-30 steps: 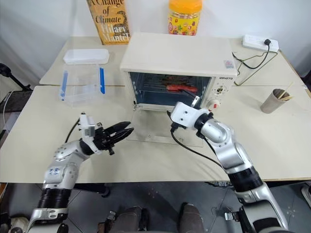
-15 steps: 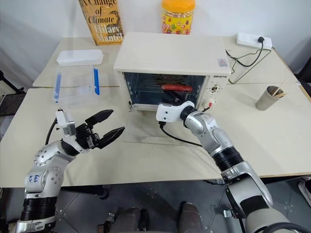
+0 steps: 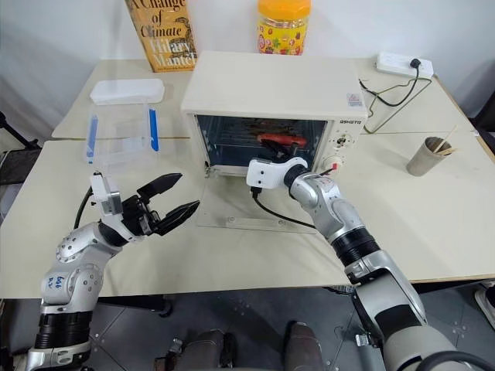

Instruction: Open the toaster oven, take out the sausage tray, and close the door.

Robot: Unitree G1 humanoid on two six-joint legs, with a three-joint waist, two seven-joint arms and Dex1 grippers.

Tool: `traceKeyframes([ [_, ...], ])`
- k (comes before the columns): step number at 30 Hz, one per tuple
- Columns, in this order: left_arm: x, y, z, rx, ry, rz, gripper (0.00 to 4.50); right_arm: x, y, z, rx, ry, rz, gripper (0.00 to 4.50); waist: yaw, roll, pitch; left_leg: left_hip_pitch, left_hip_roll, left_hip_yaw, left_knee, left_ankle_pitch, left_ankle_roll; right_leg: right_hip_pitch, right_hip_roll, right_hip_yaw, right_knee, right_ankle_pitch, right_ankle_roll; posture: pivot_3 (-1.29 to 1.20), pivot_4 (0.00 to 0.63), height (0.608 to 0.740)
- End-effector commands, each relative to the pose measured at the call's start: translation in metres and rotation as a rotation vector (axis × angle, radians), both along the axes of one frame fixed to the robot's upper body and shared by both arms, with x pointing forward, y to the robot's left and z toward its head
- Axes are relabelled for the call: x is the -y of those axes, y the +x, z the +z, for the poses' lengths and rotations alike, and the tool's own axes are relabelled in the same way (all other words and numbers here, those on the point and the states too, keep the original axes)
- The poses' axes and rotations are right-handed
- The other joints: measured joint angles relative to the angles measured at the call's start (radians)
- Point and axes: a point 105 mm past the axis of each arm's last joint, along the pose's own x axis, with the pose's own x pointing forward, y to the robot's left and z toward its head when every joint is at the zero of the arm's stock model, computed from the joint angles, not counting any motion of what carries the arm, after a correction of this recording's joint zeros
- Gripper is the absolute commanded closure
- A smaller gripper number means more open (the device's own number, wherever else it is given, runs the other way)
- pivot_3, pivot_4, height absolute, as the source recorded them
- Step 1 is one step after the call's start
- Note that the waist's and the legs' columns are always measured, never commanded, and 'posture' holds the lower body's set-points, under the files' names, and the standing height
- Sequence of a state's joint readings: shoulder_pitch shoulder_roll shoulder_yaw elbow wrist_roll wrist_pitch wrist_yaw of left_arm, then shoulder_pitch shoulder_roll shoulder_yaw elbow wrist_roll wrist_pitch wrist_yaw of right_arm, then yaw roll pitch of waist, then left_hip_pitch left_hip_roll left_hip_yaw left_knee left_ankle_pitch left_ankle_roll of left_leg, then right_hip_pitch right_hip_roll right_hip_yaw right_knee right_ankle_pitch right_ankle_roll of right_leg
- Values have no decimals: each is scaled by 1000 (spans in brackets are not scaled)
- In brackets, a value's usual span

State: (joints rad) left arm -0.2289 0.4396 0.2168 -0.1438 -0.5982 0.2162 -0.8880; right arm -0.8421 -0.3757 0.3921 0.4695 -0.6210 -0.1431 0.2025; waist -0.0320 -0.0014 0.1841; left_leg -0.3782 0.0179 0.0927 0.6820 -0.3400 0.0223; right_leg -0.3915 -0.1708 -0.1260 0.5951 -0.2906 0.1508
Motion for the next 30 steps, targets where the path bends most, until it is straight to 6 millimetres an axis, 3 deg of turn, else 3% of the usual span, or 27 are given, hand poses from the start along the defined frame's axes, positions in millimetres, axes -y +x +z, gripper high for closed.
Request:
traceKeyframes([
  [1,0,0,10,38,3,-23,0,0,4,12,43,-2,-18,3222,-1,0,0,0,0,0,0,0,0,0,0,0,0,0,0,0,150,740],
  [5,0,1,10,38,-1,-29,0,2,8,14,64,-10,-32,4491,-1,-1,-1,0,0,0,0,0,0,0,0,0,0,0,0,0,150,740],
  [14,13,13,16,48,34,-111,0,-2,6,35,139,-18,-5,4491,-1,-2,-1,0,1,1,0,0,-1,0,1,0,0,0,0,0,150,740],
  [24,27,69,53,114,22,-144,0,-10,-4,41,133,-72,86,4491,-3,-2,-1,-3,0,5,0,0,-1,-1,2,-4,0,0,0,0,150,740],
  [30,25,84,64,108,-7,-150,0,-11,-10,43,146,-106,117,4491,-11,-2,-1,-8,0,3,0,0,-1,-4,2,-7,0,0,0,0,150,740],
])
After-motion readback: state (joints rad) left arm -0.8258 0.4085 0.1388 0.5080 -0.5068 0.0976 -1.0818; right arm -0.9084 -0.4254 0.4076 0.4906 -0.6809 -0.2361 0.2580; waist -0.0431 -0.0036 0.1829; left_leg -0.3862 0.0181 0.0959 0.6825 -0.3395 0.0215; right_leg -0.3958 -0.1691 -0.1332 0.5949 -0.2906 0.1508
